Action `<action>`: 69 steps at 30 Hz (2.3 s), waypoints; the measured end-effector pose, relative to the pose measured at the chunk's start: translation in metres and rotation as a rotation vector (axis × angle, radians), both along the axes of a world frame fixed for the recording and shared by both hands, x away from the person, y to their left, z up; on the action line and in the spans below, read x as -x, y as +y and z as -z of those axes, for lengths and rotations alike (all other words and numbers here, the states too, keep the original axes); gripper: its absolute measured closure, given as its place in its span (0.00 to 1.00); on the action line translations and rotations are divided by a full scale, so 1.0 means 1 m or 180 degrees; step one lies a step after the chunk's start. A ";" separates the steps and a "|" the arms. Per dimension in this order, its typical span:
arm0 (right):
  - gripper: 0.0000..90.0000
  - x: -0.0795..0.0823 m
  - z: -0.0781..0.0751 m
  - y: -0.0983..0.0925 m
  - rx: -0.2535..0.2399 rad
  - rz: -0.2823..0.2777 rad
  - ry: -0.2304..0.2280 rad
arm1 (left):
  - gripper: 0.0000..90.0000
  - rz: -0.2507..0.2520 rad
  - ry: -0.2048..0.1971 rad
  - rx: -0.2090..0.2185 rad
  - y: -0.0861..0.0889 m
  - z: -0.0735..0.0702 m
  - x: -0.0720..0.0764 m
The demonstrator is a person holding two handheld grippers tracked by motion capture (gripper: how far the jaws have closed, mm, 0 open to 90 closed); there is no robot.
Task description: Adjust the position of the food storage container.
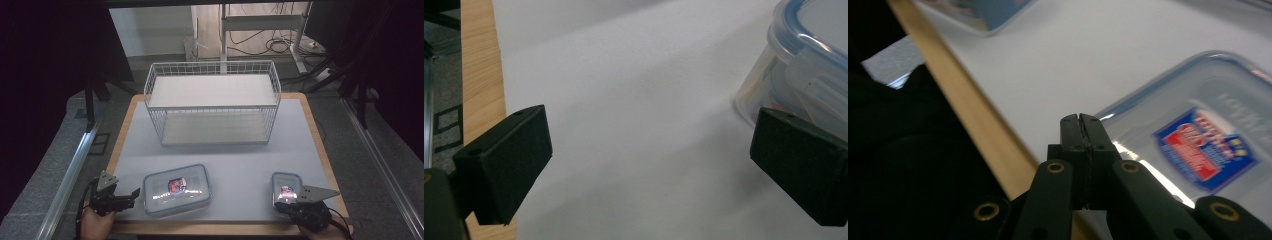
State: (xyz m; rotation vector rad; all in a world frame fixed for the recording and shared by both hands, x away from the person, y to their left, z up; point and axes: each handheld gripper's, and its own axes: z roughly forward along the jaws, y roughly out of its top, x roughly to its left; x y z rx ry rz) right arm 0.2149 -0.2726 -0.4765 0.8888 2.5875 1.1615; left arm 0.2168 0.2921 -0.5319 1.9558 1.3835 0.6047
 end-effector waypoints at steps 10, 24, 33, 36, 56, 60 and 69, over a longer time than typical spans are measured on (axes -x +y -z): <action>0.99 0.004 0.011 -0.004 0.0112 -0.0236 0.0223 | 0.04 -0.0016 0.0057 -0.0016 -0.001 0.001 0.001; 1.00 -0.023 0.012 -0.019 0.0145 0.0062 0.0102 | 0.05 0.0107 0.0173 0.0093 0.000 0.000 0.003; 1.00 -0.037 0.014 -0.028 0.0298 0.0279 0.0074 | 0.09 0.0109 0.0259 0.0017 -0.002 0.000 0.004; 1.00 -0.041 0.013 -0.039 0.0334 0.0443 0.0053 | 0.11 0.0120 0.0278 0.0048 -0.003 -0.001 0.004; 0.99 -0.047 0.004 -0.031 0.0234 0.0519 -0.0055 | 0.55 0.0426 0.0570 0.0365 -0.015 -0.002 0.023; 0.99 -0.053 -0.001 -0.019 0.0124 0.0417 -0.0012 | 0.80 0.0566 0.0613 0.0501 -0.022 -0.005 0.027; 0.99 -0.076 -0.010 0.034 0.0081 0.0044 0.0012 | 1.00 0.0580 0.0697 0.0575 -0.031 -0.004 0.024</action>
